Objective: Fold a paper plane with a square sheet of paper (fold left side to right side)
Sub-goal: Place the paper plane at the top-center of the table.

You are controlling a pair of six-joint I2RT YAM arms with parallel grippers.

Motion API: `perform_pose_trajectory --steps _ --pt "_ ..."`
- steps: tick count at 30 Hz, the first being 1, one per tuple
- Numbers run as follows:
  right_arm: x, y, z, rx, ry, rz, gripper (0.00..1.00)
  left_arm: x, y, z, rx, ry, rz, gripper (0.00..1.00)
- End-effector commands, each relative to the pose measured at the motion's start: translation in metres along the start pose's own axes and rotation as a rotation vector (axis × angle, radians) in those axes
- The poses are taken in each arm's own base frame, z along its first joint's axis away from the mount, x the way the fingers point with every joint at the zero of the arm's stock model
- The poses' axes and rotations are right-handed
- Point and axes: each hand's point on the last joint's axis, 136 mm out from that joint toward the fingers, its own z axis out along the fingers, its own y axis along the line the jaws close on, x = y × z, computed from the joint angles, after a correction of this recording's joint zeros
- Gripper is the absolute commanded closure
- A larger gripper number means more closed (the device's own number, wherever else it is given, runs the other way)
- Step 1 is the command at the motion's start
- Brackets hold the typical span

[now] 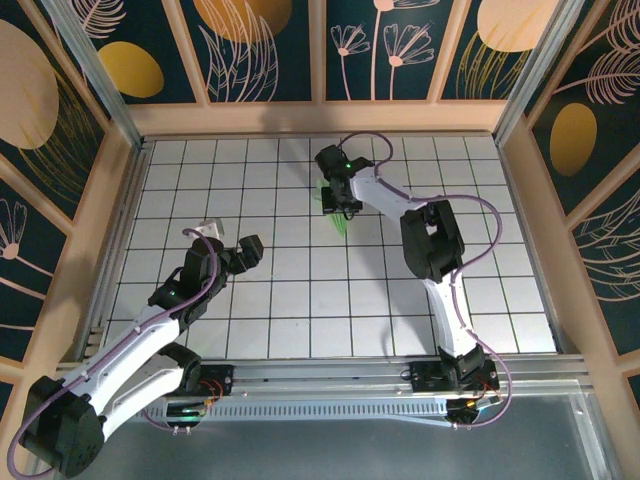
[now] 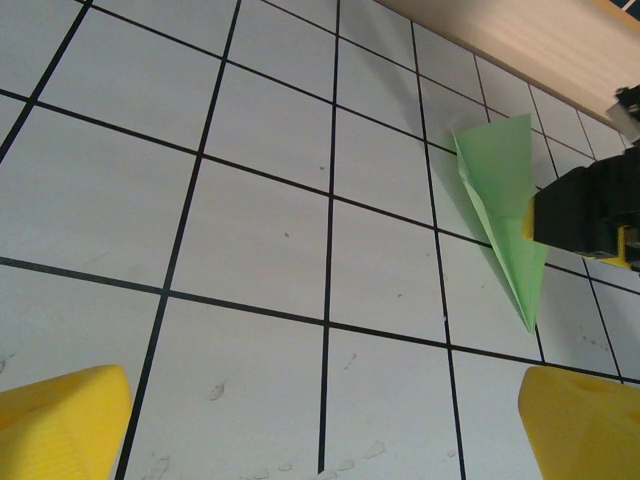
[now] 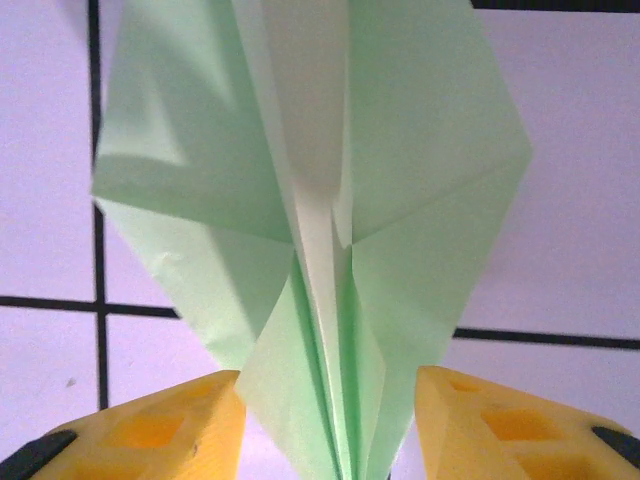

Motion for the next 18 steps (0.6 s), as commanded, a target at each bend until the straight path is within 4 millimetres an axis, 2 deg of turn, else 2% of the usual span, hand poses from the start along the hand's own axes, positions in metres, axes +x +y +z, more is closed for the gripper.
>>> perform_pose_trajectory --steps 1,9,16,18 --pt "-0.007 0.000 -0.041 -0.004 -0.063 0.002 0.49 -0.014 -0.009 -0.005 0.015 -0.021 -0.018 0.01" --pt "-0.004 -0.012 -0.084 -0.032 -0.154 0.017 0.40 -0.023 -0.016 -0.002 0.012 -0.020 -0.034 0.01" --pt "0.016 -0.059 -0.126 -0.059 -0.303 0.094 0.24 -0.040 -0.012 0.001 -0.060 -0.067 -0.033 0.01" --pt "0.018 -0.087 -0.137 -0.063 -0.358 0.159 0.20 -0.045 -0.007 0.001 -0.091 -0.091 -0.039 0.01"
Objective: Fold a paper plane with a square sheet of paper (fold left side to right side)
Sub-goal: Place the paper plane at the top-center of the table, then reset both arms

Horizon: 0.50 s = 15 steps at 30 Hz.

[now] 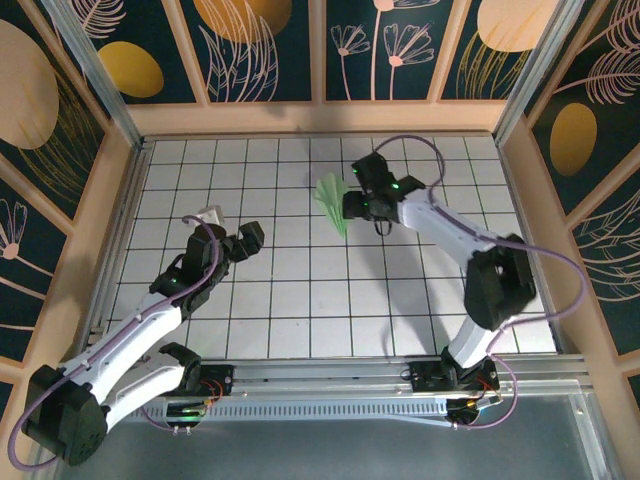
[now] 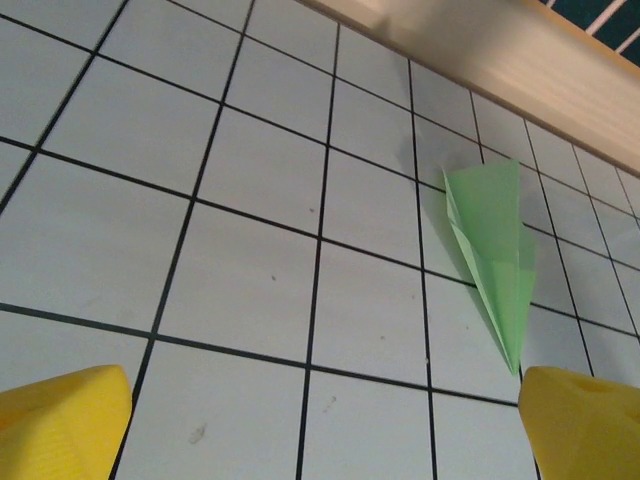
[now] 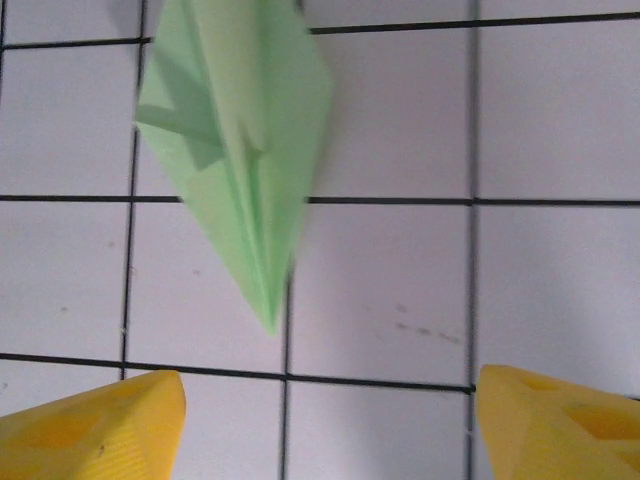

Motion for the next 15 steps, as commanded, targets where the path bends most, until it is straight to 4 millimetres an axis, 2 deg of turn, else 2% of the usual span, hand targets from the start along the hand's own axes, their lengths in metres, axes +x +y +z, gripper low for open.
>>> perform_pose_trajectory --steps 1,6,12,15 --pt "-0.024 -0.032 -0.030 -0.009 -0.174 0.100 0.18 -0.019 0.008 -0.001 -0.071 -0.065 -0.020 0.01" --pt "-0.019 -0.083 -0.061 0.020 -0.303 0.205 0.02 -0.035 0.018 -0.003 -0.154 -0.132 -0.004 0.01" --pt "-0.012 -0.143 -0.082 0.061 -0.439 0.325 0.01 -0.056 0.013 -0.009 -0.161 -0.205 0.027 0.01" --pt "-0.007 -0.173 -0.086 0.086 -0.506 0.384 0.01 -0.061 0.012 -0.011 -0.169 -0.222 0.054 0.01"
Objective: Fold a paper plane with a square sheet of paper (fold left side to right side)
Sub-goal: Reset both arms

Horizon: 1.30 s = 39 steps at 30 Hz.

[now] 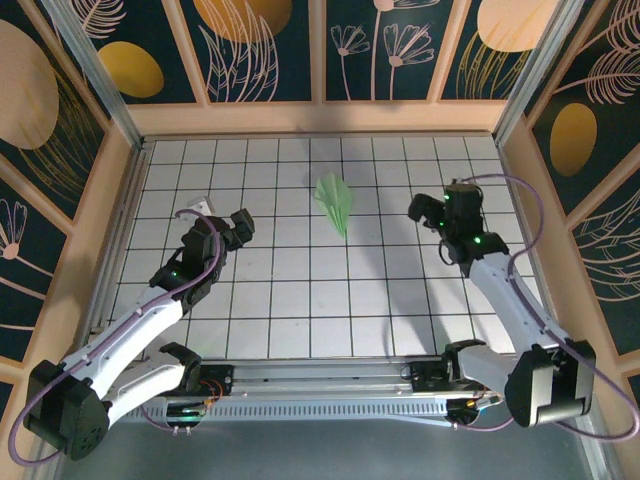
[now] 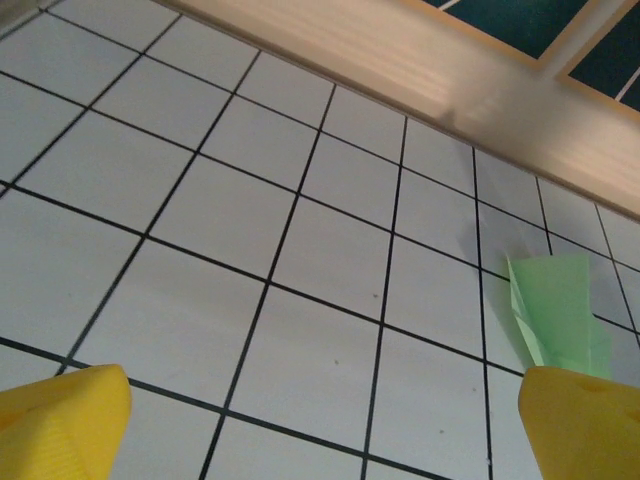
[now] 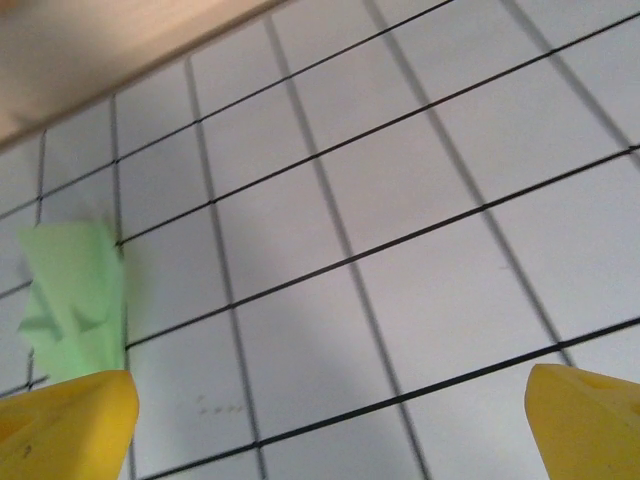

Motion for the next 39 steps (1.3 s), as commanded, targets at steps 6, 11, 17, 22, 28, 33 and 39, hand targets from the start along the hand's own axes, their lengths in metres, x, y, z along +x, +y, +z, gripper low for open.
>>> perform_pose_trajectory --steps 6,11,17,22,28,33,39 --pt "-0.018 -0.064 0.003 0.055 -0.230 0.088 0.01 -0.026 0.000 0.002 -0.045 -0.090 0.081 0.01" --pt "-0.020 -0.078 0.002 0.079 -0.421 -0.003 0.01 -0.024 0.002 0.011 -0.064 -0.113 0.123 0.01" --pt "-0.017 -0.088 0.014 0.123 -0.482 -0.068 0.01 -0.017 0.006 0.020 -0.091 -0.097 0.172 0.01" --pt "-0.011 -0.088 0.021 0.110 -0.514 -0.105 0.01 -0.015 0.011 0.021 -0.109 -0.094 0.186 0.01" --pt "0.000 -0.077 0.026 0.004 -0.554 -0.117 0.01 -0.018 0.015 0.020 -0.134 -0.101 0.196 0.01" --pt "-0.001 -0.055 0.030 -0.052 -0.592 -0.220 0.01 -0.019 0.015 0.022 -0.144 -0.097 0.201 0.01" --pt "0.009 -0.045 0.030 -0.067 -0.638 -0.290 0.01 -0.021 0.014 0.023 -0.149 -0.094 0.203 0.01"
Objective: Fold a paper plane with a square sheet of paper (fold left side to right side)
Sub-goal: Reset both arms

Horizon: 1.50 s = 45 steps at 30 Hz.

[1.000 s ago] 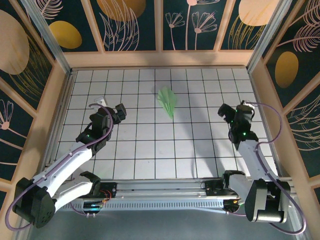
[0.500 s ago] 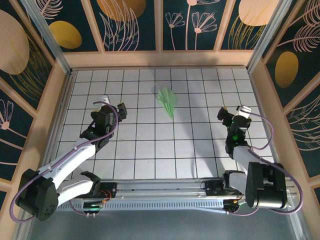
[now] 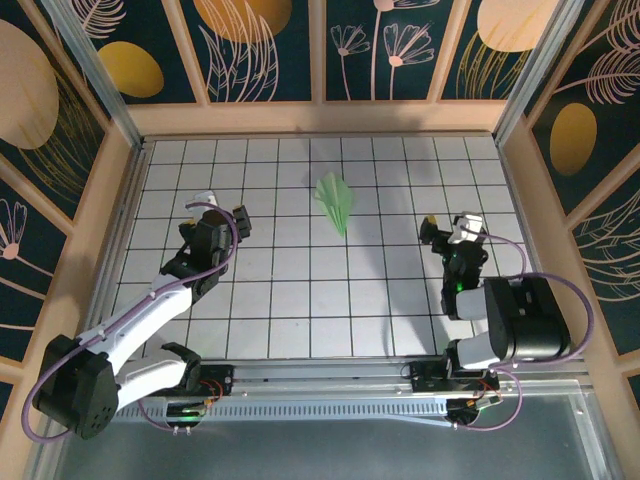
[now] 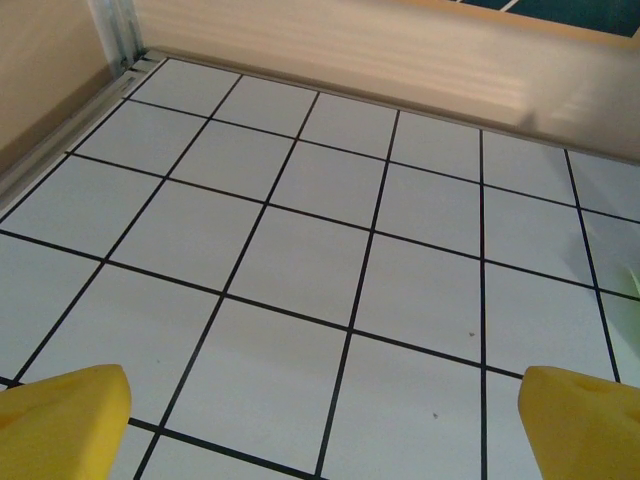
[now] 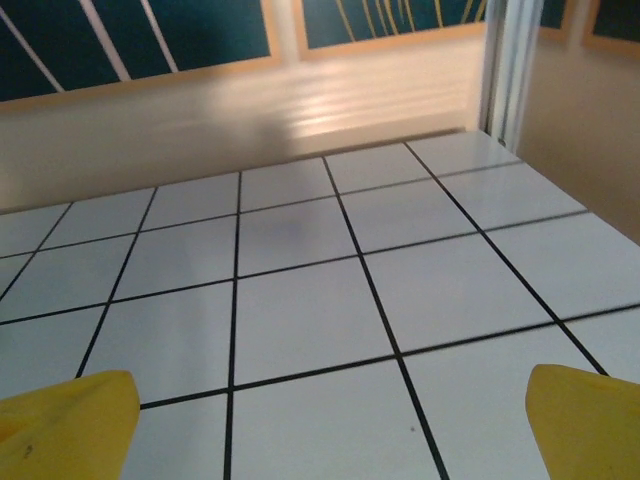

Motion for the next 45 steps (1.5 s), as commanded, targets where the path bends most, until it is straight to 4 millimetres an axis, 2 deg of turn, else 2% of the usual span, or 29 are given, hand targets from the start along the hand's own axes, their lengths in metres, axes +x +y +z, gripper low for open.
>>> perform_pose_trajectory --steps 1,7,10,12,14,24,31,39,45 --pt "-0.023 0.006 -0.011 -0.019 -0.142 -0.049 0.01 -0.013 0.001 0.000 -0.019 -0.027 0.005 0.01" --pt "-0.021 0.006 -0.020 -0.026 -0.171 -0.048 0.01 -0.014 0.003 0.001 -0.026 -0.025 0.002 0.01" --pt "-0.015 0.003 -0.012 0.005 -0.144 -0.049 0.01 -0.013 0.003 0.002 -0.023 -0.021 0.000 0.01" --pt "-0.010 -0.002 0.001 0.023 -0.097 -0.033 0.01 -0.013 0.003 0.002 -0.021 -0.019 -0.001 0.01" --pt "-0.005 -0.015 0.017 0.043 -0.033 0.024 0.01 -0.012 0.004 0.003 -0.021 -0.017 0.000 0.01" --pt "-0.007 -0.015 0.015 0.018 -0.043 0.033 0.01 -0.011 0.005 0.000 0.016 -0.030 0.002 0.01" --pt "-0.006 -0.009 0.017 0.006 -0.037 0.014 0.01 -0.018 0.028 0.004 0.009 -0.093 -0.052 0.01" --pt "-0.006 -0.009 0.017 0.004 -0.037 0.014 0.01 -0.020 0.071 0.020 -0.115 -0.185 -0.093 0.01" --pt "-0.006 -0.009 0.017 0.004 -0.037 0.014 0.01 -0.022 0.078 0.031 -0.158 -0.233 -0.069 0.01"
